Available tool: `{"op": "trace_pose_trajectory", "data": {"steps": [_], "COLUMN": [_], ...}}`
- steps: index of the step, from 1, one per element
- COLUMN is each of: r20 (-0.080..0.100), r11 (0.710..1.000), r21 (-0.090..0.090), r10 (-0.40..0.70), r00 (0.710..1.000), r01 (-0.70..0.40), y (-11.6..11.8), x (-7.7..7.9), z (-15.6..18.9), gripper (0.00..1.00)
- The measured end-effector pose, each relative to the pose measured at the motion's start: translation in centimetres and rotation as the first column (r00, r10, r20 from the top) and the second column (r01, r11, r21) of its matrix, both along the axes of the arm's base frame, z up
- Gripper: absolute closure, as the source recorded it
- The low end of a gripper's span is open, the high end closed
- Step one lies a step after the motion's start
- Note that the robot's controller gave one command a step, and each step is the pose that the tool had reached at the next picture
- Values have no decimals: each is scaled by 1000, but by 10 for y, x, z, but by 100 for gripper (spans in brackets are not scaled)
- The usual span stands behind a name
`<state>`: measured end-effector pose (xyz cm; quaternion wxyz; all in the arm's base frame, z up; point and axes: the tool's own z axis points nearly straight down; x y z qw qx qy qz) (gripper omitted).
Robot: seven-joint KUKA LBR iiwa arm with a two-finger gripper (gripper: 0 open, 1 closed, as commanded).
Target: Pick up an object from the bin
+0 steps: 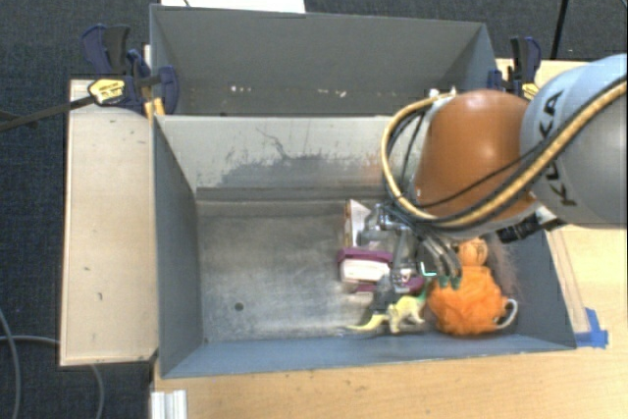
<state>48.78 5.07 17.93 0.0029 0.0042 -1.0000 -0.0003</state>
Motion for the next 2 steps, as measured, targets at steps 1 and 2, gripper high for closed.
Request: {"op": "trace_pose_trajectory", "data": {"steps": [1,2], "r20": [8,12], "r11": [1000,996], "r21": [1,0], "r10": [-2,92], "r00": [1000,996], "r01": [2,-92], "y": [0,4], "x": [2,2], "z": [4,-29], "gripper": [0,0]}}
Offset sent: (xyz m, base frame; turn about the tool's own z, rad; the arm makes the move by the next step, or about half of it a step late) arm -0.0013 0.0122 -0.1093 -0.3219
